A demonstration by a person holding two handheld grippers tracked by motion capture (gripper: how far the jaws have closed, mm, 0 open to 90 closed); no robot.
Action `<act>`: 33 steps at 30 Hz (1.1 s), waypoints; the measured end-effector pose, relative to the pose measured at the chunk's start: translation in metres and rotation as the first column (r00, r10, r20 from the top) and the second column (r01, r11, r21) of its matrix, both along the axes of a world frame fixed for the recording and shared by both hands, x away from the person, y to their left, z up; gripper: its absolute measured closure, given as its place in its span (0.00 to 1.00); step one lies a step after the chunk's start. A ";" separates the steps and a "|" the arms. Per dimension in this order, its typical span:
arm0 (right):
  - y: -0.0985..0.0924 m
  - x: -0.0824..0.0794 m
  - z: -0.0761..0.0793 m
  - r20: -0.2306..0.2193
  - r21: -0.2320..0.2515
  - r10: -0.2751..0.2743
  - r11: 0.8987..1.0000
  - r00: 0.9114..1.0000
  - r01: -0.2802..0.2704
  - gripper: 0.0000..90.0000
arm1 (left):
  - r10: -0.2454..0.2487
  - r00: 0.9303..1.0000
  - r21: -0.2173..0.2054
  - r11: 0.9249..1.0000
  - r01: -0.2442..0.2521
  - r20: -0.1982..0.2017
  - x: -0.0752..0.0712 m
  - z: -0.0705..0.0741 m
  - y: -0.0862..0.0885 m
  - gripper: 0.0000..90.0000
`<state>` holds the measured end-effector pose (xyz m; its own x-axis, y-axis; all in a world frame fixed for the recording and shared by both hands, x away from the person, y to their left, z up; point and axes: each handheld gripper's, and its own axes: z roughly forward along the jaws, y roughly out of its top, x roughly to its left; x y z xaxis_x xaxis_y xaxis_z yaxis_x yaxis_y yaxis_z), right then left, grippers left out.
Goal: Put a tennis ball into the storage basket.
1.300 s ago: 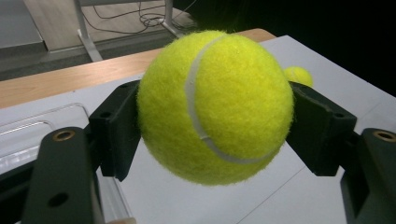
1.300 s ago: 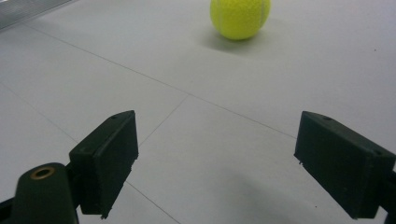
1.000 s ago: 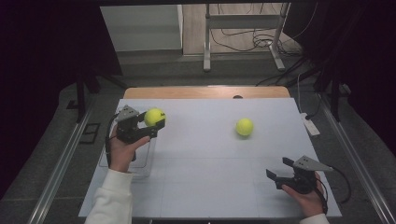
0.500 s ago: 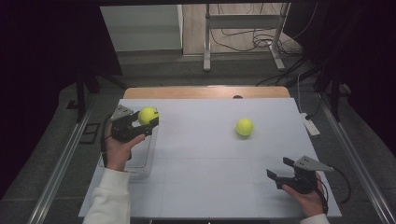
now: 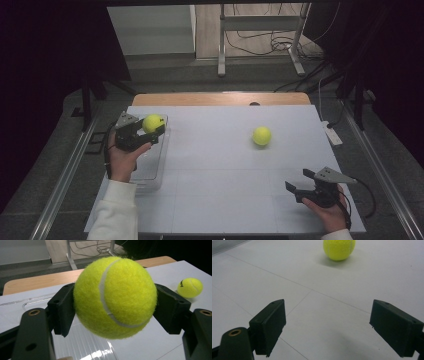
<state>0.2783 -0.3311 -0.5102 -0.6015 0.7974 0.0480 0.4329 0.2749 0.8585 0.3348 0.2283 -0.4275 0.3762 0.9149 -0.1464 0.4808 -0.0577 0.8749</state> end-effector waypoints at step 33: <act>0.001 0.000 0.001 0.000 -0.002 0.003 1.000 1.000 -0.003 0.16 | 0.103 0.994 -0.024 0.994 -0.104 -0.030 0.008 -0.008 0.038 0.29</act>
<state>0.2778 -0.3299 -0.5096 -0.6040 0.7957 0.0462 0.4317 0.2778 0.8582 0.3426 0.2665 -0.4359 0.2752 0.9445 -0.1793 0.5082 0.0154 0.8611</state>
